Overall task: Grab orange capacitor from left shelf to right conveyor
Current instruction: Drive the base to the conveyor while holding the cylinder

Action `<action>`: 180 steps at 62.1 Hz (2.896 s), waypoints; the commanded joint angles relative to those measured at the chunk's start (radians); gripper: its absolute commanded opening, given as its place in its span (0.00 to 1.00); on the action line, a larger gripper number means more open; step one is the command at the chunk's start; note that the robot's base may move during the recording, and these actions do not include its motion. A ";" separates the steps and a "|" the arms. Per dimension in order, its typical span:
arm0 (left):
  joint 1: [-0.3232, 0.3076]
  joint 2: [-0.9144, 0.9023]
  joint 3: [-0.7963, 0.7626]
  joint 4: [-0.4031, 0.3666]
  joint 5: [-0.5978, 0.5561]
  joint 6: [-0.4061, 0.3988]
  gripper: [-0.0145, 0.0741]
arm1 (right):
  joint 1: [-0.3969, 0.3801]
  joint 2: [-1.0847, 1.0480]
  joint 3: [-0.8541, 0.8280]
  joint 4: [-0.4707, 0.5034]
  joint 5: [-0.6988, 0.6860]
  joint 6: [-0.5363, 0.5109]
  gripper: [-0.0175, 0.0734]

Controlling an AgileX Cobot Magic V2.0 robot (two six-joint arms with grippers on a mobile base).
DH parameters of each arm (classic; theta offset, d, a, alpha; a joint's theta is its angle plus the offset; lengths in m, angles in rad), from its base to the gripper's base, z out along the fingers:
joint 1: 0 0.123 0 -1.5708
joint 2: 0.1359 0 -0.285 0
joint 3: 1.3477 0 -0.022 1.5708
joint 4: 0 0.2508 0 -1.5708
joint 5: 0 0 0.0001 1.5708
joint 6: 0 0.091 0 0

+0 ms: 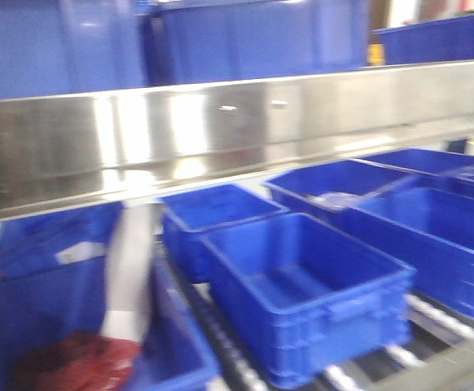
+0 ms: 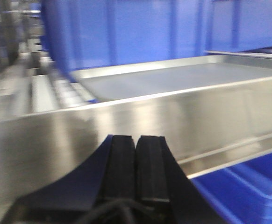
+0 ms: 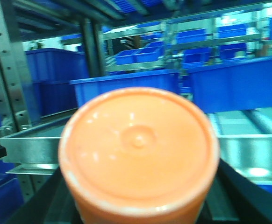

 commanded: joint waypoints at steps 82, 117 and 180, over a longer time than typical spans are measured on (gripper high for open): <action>-0.005 -0.010 0.028 -0.006 -0.088 -0.004 0.02 | -0.001 0.009 -0.031 -0.008 -0.084 -0.003 0.25; -0.005 -0.010 0.028 -0.006 -0.088 -0.004 0.02 | -0.001 0.009 -0.031 -0.008 -0.084 -0.003 0.25; -0.005 -0.010 0.028 -0.006 -0.088 -0.004 0.02 | -0.001 0.009 -0.031 -0.008 -0.084 -0.003 0.25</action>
